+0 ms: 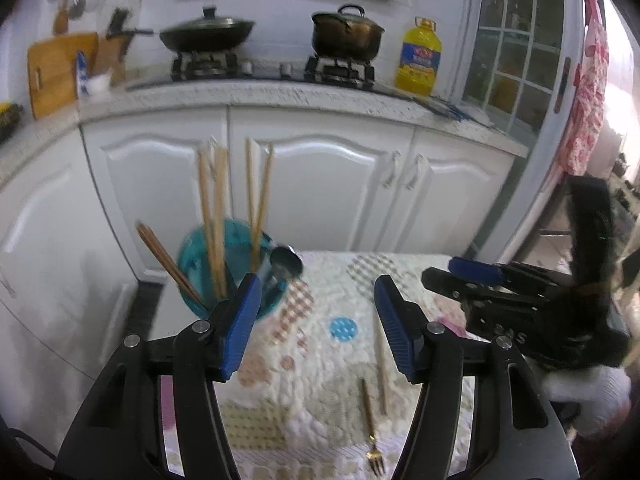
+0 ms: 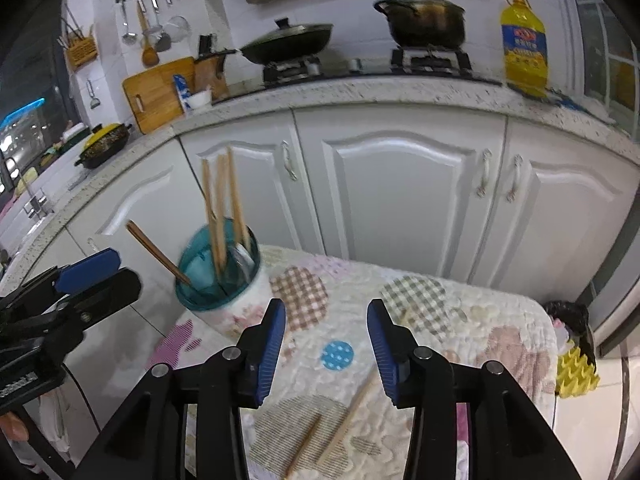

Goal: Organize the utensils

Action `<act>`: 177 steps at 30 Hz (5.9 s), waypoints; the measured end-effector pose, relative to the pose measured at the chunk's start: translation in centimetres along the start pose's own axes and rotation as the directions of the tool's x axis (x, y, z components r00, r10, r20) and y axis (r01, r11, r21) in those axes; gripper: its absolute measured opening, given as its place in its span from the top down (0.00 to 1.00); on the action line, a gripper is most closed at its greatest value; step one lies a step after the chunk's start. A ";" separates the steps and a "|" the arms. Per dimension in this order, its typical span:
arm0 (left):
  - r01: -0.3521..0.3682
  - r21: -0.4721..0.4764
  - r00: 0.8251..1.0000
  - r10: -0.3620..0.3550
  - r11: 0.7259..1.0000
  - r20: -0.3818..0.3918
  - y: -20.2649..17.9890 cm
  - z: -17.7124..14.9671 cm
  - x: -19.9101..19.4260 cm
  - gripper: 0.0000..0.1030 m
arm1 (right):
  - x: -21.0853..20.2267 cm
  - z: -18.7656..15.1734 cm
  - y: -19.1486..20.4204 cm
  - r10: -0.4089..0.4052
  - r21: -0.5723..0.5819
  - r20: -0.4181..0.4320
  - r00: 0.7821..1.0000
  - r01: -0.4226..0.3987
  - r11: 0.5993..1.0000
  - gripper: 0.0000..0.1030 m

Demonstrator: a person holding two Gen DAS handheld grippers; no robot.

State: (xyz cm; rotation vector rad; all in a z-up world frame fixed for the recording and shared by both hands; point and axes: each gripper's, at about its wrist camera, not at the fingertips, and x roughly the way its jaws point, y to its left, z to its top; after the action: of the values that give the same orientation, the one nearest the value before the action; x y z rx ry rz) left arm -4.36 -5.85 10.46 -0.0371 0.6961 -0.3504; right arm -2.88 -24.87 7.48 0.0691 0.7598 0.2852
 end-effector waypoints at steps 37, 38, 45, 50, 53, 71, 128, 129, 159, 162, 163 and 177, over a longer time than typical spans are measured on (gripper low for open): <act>0.202 0.019 0.844 -0.164 0.979 -0.510 -3.9 -11.0 16.0 0.63 | 12.6 -8.9 -10.3 0.128 0.188 -0.414 0.901 -0.053 0.981 0.94; 0.207 0.025 0.841 -0.165 0.978 -0.516 -4.2 -11.0 16.5 0.64 | 12.5 -8.9 -10.4 0.124 0.190 -0.416 0.901 -0.047 0.981 0.92; 0.169 0.159 0.860 -0.066 0.973 -0.506 -5.8 -11.4 17.3 0.85 | 14.1 -7.6 -9.9 0.086 0.155 -0.424 0.901 -0.021 0.988 0.84; 0.197 0.085 0.851 -0.128 0.977 -0.509 -4.6 -10.7 17.4 0.92 | 14.9 -7.2 -8.7 0.047 0.092 -0.401 0.915 -0.011 0.996 0.93; 0.192 0.034 0.875 -0.156 0.981 -0.459 -3.0 -9.0 15.3 0.93 | 13.8 -6.6 -8.7 0.075 0.113 -0.380 0.922 -0.034 0.993 0.95; 0.172 0.015 0.963 -0.164 0.985 -0.214 0.4 -3.8 4.0 0.95 | 1.0 -1.1 -4.2 0.177 0.031 -0.098 0.979 -0.175 0.984 0.95; -0.193 -0.028 0.977 0.190 0.981 -0.093 9.3 5.0 7.7 0.95 | 8.3 9.4 8.1 0.264 -0.044 0.045 0.963 -0.262 0.964 0.95; -0.202 -0.031 0.975 0.198 0.979 -0.103 9.4 4.7 8.0 0.95 | 8.7 9.1 8.0 0.269 -0.047 0.018 0.963 -0.268 0.962 0.95; -0.213 -0.047 0.977 0.213 0.976 0.002 6.4 3.4 1.8 0.61 | 2.7 5.9 5.3 0.197 -0.024 0.034 0.980 -0.197 0.980 0.66; -0.219 -0.047 0.976 0.219 0.975 0.002 6.1 2.8 1.5 0.61 | 2.5 5.4 5.7 0.189 -0.034 0.033 0.981 -0.188 0.982 0.64; -0.219 -0.049 0.976 0.219 0.975 0.000 6.0 2.7 1.5 0.61 | 2.5 5.2 5.8 0.187 -0.035 0.032 0.982 -0.185 0.982 0.64; -0.245 -0.075 0.970 0.245 0.967 -0.009 5.9 0.7 0.3 0.61 | 2.3 2.5 7.0 0.140 -0.062 0.014 0.990 -0.139 0.988 0.60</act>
State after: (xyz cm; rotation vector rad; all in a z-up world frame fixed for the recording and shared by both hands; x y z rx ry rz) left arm -1.88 -0.51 9.93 -0.0226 0.7044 -0.0865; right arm -1.21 -17.38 8.88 0.0674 0.7293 0.4401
